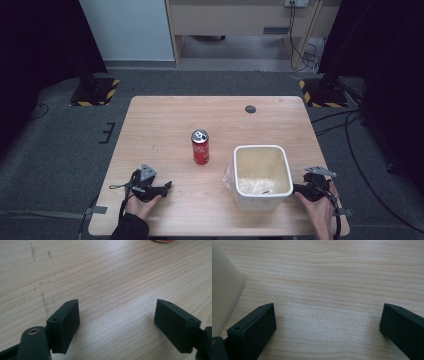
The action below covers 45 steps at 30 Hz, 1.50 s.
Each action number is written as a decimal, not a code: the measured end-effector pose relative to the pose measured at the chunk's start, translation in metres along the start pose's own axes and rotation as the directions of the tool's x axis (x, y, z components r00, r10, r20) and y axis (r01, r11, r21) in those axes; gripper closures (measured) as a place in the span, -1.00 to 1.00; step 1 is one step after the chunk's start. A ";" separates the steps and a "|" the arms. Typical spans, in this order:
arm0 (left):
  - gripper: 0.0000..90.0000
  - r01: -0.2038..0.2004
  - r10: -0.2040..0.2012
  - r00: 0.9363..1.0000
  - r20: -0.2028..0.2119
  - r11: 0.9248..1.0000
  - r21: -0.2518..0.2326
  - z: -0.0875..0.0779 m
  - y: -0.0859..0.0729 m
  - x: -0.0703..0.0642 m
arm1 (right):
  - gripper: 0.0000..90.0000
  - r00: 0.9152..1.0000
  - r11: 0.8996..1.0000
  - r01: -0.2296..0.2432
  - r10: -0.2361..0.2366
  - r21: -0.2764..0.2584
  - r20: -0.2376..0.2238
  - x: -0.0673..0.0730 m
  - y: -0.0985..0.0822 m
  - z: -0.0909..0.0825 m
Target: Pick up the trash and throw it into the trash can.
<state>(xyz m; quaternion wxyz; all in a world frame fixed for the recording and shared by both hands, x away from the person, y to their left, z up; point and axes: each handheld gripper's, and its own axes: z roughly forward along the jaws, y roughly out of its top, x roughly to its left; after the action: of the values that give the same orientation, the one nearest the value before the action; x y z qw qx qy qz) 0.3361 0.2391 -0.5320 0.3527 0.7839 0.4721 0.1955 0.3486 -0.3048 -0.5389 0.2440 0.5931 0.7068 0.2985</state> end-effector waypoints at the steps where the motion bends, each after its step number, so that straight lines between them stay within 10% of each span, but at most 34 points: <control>1: -0.52 0.002 -0.002 1.000 0.003 1.000 -0.008 -0.001 0.001 0.000 | -0.96 1.000 1.000 0.004 -0.004 0.002 -0.002 -0.001 -0.001 -0.001; 10: -0.52 0.009 -0.007 1.000 0.018 0.989 -0.147 -0.023 0.013 -0.007 | -0.96 1.000 1.000 0.016 -0.016 0.002 -0.015 -0.003 -0.002 -0.002; 21: -0.56 0.049 -0.039 0.999 0.038 0.950 -0.307 -0.050 0.027 -0.004 | -0.96 1.000 1.000 0.015 -0.015 0.002 -0.014 -0.003 -0.002 -0.002; 45: -0.59 0.038 0.000 0.997 0.082 0.885 -0.464 -0.096 0.056 -0.017 | -0.97 1.000 1.000 0.013 -0.013 0.002 -0.011 -0.002 -0.001 -0.002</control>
<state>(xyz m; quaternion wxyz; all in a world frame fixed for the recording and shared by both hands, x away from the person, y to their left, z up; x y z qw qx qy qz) 0.3005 0.2421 -0.4255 0.5508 0.6788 0.4049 0.2682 0.3469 -0.3074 -0.5389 0.2414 0.5871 0.7123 0.2994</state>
